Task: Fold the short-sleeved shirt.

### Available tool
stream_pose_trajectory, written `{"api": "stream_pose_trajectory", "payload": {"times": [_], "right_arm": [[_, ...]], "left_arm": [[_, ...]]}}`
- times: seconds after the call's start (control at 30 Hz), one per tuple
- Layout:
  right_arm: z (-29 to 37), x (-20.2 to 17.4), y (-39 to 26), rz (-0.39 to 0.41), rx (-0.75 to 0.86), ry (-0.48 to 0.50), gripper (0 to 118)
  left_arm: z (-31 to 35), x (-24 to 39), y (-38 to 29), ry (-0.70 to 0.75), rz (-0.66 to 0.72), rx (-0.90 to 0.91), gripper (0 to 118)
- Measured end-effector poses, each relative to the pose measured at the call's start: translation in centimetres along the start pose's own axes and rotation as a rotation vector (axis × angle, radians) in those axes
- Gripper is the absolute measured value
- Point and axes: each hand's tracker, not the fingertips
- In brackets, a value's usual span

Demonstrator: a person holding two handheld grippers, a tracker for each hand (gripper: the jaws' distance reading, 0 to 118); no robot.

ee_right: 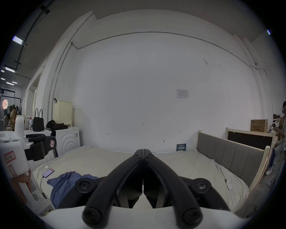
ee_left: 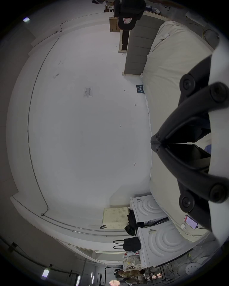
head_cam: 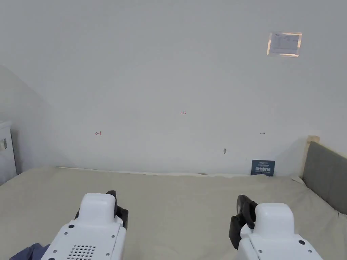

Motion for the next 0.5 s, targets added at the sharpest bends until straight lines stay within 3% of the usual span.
{"api": "stream_pose_trajectory", "payload": {"times": [0.27,0.5], "right_arm": [[-0.2,0.2,-0.1,-0.027,-0.02,-0.035,0],[-0.8,-0.7,-0.2,-0.03,-0.015,0.005,0]], "left_arm": [[0.1,-1.0,-0.2,0.004,-0.001,-0.004,0],[0.3,-2.3,-0.2,0.0,0.001,-0.009,0]]}}
